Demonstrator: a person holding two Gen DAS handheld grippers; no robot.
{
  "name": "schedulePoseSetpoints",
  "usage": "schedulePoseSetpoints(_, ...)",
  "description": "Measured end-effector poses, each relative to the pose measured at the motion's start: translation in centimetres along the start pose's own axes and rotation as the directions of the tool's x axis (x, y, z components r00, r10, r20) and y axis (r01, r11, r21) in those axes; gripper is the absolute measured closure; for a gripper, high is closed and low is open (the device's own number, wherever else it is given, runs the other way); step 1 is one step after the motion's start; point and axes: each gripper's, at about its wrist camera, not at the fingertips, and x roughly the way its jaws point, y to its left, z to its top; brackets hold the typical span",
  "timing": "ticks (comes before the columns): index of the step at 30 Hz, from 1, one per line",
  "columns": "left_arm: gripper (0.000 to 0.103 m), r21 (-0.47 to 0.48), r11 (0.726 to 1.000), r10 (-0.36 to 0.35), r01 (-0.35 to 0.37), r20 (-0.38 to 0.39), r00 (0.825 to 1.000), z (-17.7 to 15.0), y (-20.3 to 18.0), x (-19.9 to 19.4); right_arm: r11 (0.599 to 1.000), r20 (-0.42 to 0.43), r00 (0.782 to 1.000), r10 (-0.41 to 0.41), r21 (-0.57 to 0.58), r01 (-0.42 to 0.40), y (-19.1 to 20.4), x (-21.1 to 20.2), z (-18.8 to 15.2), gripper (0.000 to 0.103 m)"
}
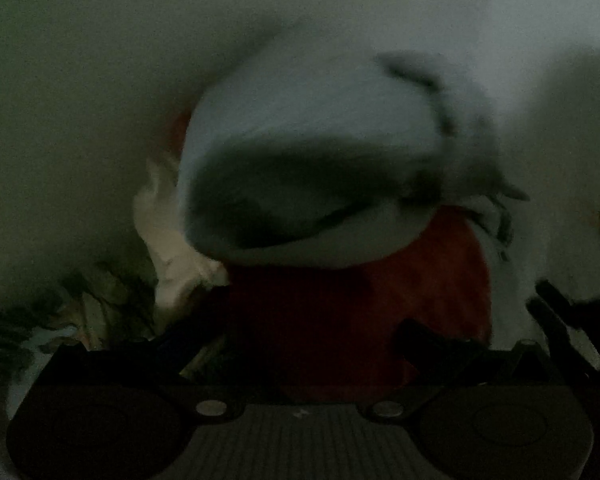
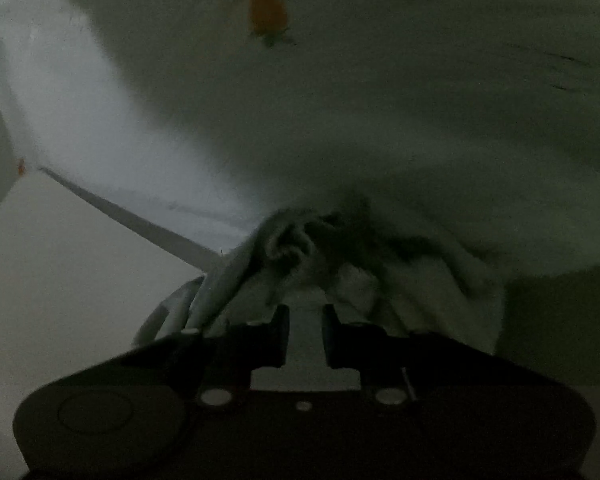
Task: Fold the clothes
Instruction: 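Reach both grippers into the clothes heap and grasp the grey sweatpants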
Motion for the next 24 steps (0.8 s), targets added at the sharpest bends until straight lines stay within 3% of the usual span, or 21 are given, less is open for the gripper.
schedulePoseSetpoints(5, 0.000, -0.022, 1.000, -0.015, 0.014, -0.037, 0.999, 1.0, 0.4, 1.3, 0.993, 0.011, 0.999, -0.040, -0.110, 0.041, 0.9, 4.4, 0.4, 0.081)
schedulePoseSetpoints(7, 0.000, -0.010, 1.000, -0.016, 0.016, -0.036, 0.999, 1.2, 0.2, 1.6, 0.991, 0.026, 0.999, -0.046, -0.124, 0.049, 1.1, 5.0, 0.3, 0.068)
schedulePoseSetpoints(10, 0.000, -0.006, 1.000, -0.030, 0.030, -0.030, 0.999, 1.2, 0.3, 2.1, 0.987, 0.053, 0.997, -0.052, -0.149, 0.059, 1.6, 5.4, 0.5, 0.063)
schedulePoseSetpoints(14, 0.000, -0.004, 0.999, -0.045, 0.045, -0.022, 0.999, 0.8, 0.2, 2.1, 0.996, 0.029, 0.999, -0.024, -0.088, 0.027, 1.3, 5.7, 1.3, 0.060)
schedulePoseSetpoints(16, 0.000, -0.001, 0.999, -0.044, 0.044, -0.018, 0.999, 0.6, 0.1, 1.9, 0.999, 0.014, 1.000, 0.008, -0.032, -0.008, 1.0, 5.6, 1.9, 0.044)
schedulePoseSetpoints(17, 0.000, 0.000, 0.999, -0.043, 0.043, -0.015, 0.999, 0.5, 0.0, 1.8, 1.000, 0.018, 1.000, 0.017, -0.020, -0.017, 0.9, 5.5, 2.1, 0.044)
schedulePoseSetpoints(18, 0.000, 0.004, 0.999, -0.042, 0.042, -0.011, 0.999, 0.3, -0.1, 1.7, 0.999, 0.015, 1.000, 0.012, -0.033, -0.011, 1.1, 5.4, 2.2, 0.045)
schedulePoseSetpoints(21, 0.000, 0.044, 0.997, -0.069, 0.069, 0.002, 0.998, -0.8, -0.2, 1.7, 0.994, -0.027, 0.996, -0.079, -0.072, 0.077, 1.3, 5.4, 2.3, 0.094)
schedulePoseSetpoints(24, 0.000, 0.038, 0.996, -0.082, 0.083, -0.012, 0.997, -0.9, -0.1, 0.7, 0.998, 0.003, 0.999, -0.053, -0.037, 0.053, 1.2, 2.3, 2.1, 0.095)
